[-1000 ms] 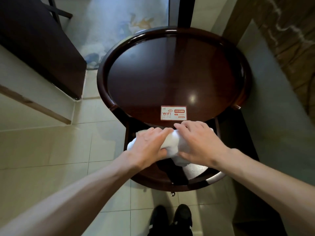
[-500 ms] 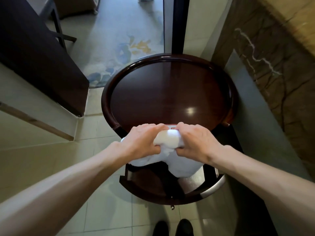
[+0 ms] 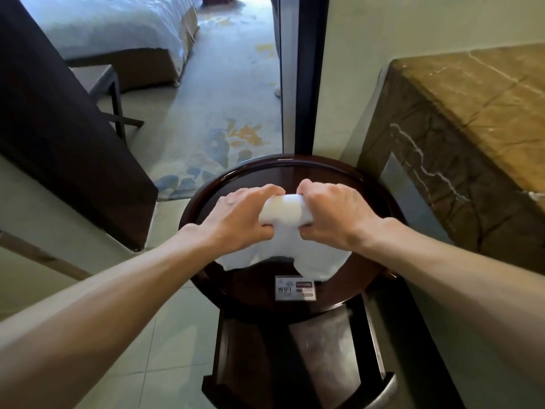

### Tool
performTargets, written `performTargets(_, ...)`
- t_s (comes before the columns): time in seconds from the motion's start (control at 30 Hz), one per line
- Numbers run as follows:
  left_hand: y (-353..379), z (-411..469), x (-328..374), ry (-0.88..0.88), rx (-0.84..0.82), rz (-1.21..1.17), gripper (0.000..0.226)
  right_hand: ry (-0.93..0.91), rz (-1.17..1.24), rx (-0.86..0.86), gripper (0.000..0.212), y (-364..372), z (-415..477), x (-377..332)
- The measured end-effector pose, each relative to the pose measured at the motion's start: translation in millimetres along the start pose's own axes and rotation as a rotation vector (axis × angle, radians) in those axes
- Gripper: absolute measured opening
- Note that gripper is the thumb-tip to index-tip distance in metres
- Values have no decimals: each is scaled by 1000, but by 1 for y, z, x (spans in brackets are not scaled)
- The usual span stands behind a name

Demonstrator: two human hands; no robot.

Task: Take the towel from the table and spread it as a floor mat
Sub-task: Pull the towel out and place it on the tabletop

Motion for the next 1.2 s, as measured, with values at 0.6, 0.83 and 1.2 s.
performTargets(0.6, 137, -12, -19, 43, -74, 252, 63, -34, -278, 54, 16, 130, -35, -14)
performTargets(0.83, 173, -3, -20, 37, -236, 157, 85, -3, -187, -253, 69, 158, -48, 6)
performTargets(1.2, 191, 18, -24, -69, -276, 226, 72, -25, -178, -301, 92, 174, -43, 16)
Point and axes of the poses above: each hand's wrist, its own z-axis towards the middle knuckle, its own y-axis out of the palm, x = y × z, the point moved 4 cm from there along z, towards the middle knuckle, and after that the axes turned 9 degrees about -x, right-handed, at the moved point
